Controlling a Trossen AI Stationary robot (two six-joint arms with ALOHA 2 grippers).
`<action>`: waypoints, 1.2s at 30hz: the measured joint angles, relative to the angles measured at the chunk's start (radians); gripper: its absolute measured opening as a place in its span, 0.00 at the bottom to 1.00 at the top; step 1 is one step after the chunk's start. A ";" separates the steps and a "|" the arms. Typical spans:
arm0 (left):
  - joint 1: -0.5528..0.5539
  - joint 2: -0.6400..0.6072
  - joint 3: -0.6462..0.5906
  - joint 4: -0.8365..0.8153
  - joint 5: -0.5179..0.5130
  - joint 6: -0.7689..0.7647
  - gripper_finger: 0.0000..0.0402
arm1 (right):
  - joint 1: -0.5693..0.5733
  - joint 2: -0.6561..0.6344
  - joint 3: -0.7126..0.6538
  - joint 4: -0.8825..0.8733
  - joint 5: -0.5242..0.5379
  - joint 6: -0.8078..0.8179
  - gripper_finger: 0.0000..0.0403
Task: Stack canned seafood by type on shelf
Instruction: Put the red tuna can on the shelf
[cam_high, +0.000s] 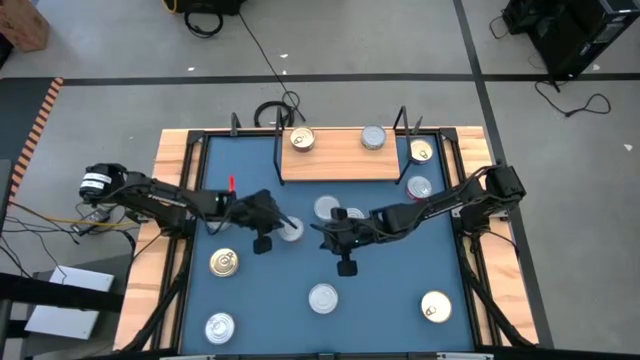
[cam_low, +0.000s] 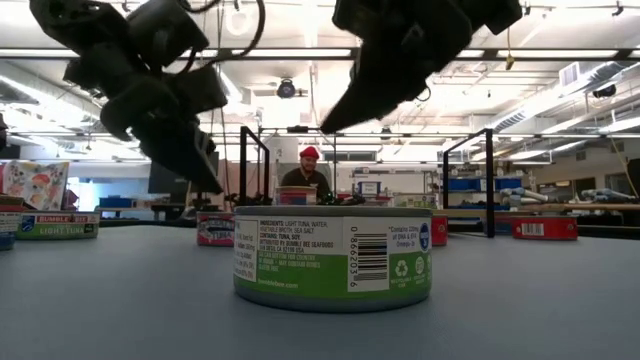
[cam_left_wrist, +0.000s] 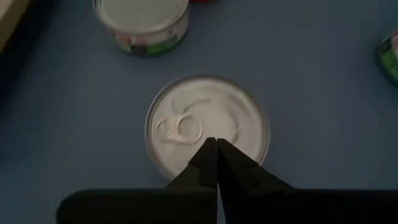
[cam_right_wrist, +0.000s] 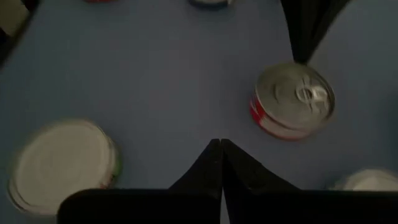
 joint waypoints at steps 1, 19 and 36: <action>-0.008 0.000 0.000 0.012 -0.005 0.000 0.01 | 0.003 0.000 0.000 0.013 0.000 0.000 0.04; -0.083 -0.235 -0.107 0.104 -0.125 0.020 0.01 | -0.022 0.007 0.000 0.192 -0.007 0.045 0.02; -0.083 -0.388 -0.387 0.618 -0.138 0.051 0.01 | -0.042 0.061 0.090 0.232 0.038 0.063 0.04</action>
